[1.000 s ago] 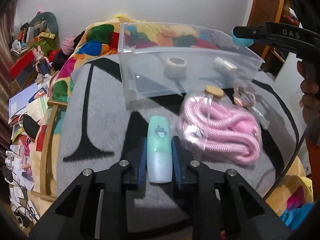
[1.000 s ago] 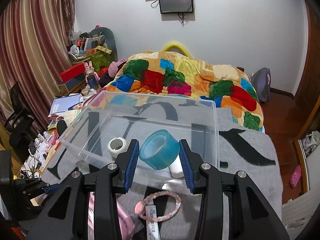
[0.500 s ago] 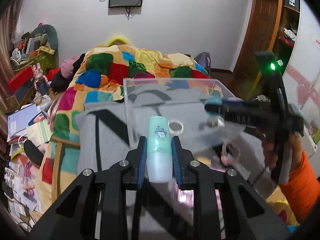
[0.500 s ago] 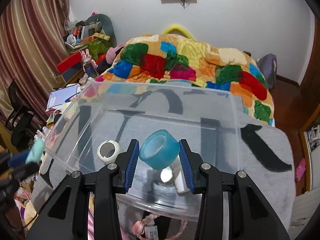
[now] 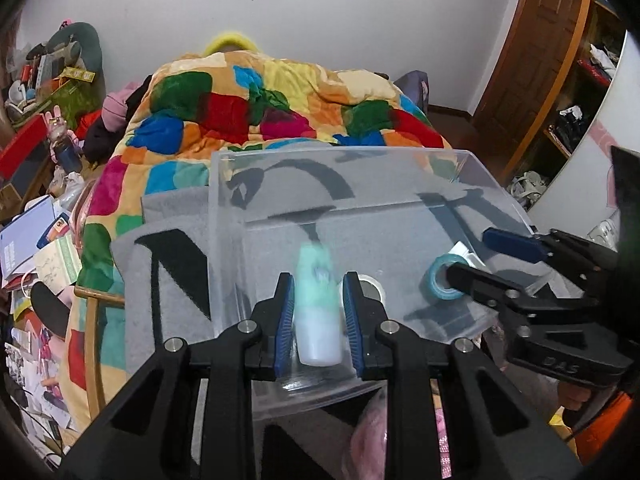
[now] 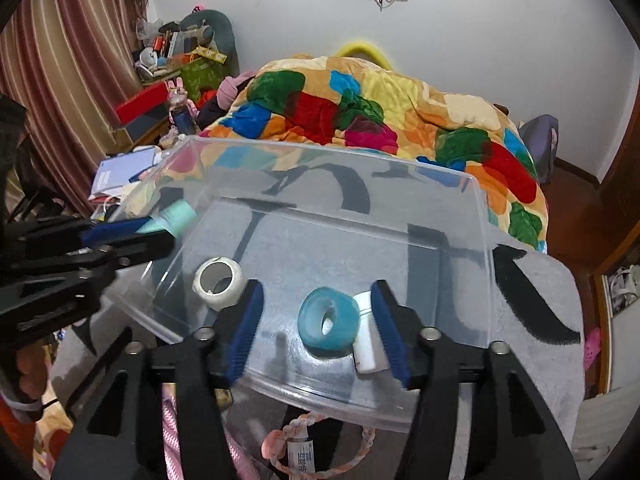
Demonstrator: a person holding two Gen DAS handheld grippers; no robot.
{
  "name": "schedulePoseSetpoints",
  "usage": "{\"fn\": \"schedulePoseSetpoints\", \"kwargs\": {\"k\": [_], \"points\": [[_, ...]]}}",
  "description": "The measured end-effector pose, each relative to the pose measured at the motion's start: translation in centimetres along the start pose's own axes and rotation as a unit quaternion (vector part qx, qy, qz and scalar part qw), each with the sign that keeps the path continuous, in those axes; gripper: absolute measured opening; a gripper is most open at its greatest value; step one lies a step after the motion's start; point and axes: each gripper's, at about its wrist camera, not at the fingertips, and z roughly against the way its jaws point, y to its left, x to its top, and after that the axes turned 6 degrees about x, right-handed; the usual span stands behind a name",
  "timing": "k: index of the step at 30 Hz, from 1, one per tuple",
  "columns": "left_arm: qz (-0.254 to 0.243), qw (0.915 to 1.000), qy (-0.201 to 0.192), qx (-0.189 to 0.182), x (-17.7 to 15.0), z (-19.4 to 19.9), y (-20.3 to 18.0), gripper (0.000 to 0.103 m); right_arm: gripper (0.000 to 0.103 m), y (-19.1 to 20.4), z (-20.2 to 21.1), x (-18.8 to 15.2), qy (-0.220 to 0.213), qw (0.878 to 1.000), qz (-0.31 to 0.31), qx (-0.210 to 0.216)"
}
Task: Organize objects
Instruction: 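Lower the deodorant and blue tape roll into the clear box and release both, then grasp the wooden block with the left tool while the right tool grasps the rope bracelet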
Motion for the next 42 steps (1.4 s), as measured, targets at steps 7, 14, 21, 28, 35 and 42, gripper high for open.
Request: {"fn": "schedulePoseSetpoints", "kwargs": {"k": [7,14,21,28,35,42], "points": [[-0.003,0.9999,-0.013,0.002,-0.1,1.9,-0.4,0.025,0.055,-0.3,3.4,-0.3,-0.036,0.999,0.001,-0.002],[-0.019,0.9983,-0.054,0.008,-0.9,5.4,-1.6,0.052,0.057,-1.1,7.2,-1.5,-0.074,0.997,-0.005,-0.006],[-0.041,0.9975,-0.058,-0.002,-3.5,6.7,-3.6,0.055,0.057,-1.6,8.4,-4.7,-0.063,0.998,-0.006,-0.013],[-0.062,0.9973,-0.032,-0.02,-6.0,5.2,-5.4,0.055,0.057,-2.1,5.8,-8.2,-0.02,0.999,-0.02,-0.016],[-0.067,0.9975,0.002,-0.024,-6.7,2.1,-6.5,0.055,0.052,-3.4,2.2,-8.9,0.014,0.998,-0.062,0.0],[-0.069,0.9973,0.007,-0.025,-7.0,0.3,-7.2,0.042,0.024,-2.7,1.4,-10.0,0.01,0.999,-0.035,-0.034]]}}
